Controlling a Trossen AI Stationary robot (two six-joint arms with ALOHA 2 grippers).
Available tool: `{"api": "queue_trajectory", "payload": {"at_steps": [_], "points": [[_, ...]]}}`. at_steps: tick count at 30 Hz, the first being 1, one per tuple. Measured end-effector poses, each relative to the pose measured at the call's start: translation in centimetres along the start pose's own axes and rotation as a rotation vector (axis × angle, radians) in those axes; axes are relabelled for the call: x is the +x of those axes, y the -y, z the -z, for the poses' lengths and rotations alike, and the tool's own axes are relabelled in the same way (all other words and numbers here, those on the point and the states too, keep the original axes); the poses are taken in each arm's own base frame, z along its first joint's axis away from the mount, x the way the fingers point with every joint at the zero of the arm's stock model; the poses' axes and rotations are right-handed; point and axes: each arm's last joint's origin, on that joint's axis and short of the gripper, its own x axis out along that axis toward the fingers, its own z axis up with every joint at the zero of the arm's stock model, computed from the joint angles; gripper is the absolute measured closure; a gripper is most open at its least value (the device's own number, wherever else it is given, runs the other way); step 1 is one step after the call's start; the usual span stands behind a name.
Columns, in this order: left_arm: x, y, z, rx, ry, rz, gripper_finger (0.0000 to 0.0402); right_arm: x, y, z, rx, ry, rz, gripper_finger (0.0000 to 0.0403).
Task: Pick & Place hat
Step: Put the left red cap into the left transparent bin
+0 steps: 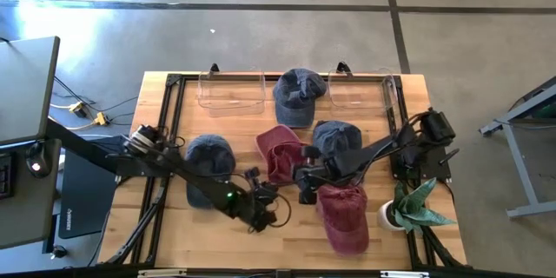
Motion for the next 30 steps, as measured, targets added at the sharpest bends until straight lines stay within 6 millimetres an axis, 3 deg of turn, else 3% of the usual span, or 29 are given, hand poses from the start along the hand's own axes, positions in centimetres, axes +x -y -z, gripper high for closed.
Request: {"api": "queue_trajectory", "payload": {"at_steps": [2,8,12,16,23,27,30], "points": [[1.1,-0.3,-0.3,-0.028,0.003,-0.019,0.0401,0.8,1.0,0.8,0.018,-0.009,0.016,0.0393],[3.9,-3.5,1.7,-0.055,-0.175,-0.231,0.0401,2.9,3.4,3.2,0.152,0.003,-0.062,0.0401],[3.4,-4.5,2.3,-0.032,-0.219,-0.330,0.0401,3.6,4.2,4.6,0.174,0.010,-0.152,0.0399],[1.5,-4.7,2.1,-0.024,-0.214,-0.353,0.0401,3.7,4.0,4.7,0.118,0.057,-0.220,0.0399],[-2.0,-3.5,1.2,0.004,-0.118,-0.275,0.0401,1.3,1.7,2.1,-0.035,0.159,-0.244,0.0398],[-2.0,-1.8,0.9,0.057,-0.058,-0.175,0.0401,-1.0,0.4,0.6,-0.089,0.148,-0.148,0.0398],[-0.6,-0.3,0.3,0.187,-0.020,-0.055,0.0398,-3.3,0.0,0.1,-0.113,0.082,-0.043,0.0398]]}}
